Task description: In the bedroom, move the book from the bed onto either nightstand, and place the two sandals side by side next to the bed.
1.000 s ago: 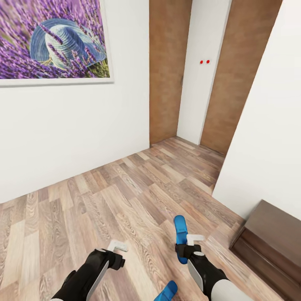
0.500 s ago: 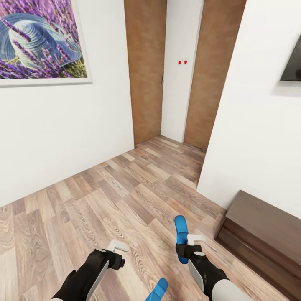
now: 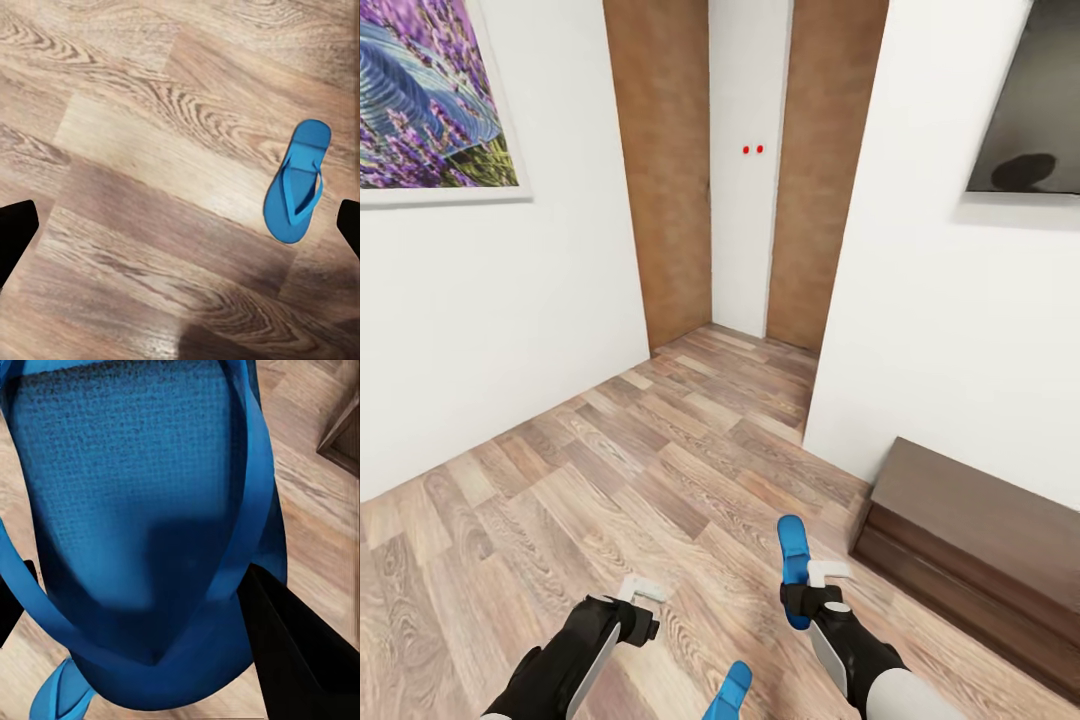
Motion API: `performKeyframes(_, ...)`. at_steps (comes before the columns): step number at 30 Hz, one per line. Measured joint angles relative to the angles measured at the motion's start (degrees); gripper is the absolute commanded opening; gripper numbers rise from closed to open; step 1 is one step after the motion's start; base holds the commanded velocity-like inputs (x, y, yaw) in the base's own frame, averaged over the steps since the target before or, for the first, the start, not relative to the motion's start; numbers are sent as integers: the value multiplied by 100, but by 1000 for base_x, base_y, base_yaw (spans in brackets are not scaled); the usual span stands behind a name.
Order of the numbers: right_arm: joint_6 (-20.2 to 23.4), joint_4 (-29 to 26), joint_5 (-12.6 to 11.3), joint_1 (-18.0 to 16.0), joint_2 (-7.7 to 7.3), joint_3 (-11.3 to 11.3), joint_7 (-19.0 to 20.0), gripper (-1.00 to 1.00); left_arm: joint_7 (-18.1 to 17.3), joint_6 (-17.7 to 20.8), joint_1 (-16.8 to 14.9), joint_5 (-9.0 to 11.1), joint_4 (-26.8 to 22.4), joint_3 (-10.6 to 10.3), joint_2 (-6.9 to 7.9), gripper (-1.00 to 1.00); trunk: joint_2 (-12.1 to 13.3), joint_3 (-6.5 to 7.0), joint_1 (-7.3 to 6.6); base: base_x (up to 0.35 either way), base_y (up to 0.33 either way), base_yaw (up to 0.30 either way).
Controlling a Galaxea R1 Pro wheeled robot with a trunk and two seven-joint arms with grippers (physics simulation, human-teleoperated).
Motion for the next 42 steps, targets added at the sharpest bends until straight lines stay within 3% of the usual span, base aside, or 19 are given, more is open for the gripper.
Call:
performKeyframes(14, -1, 6, -2, 1, -1, -3, 3, -100, 9, -14, 1, -19, 5, 1, -2, 100, 0, 0, 0, 0, 14, -193)
performKeyframes(42, -12, 6, -5, 7, 3, 14, 7, -100, 18, -46, 1, -19, 5, 2, -11, 100, 0, 0, 0, 0, 30, -9)
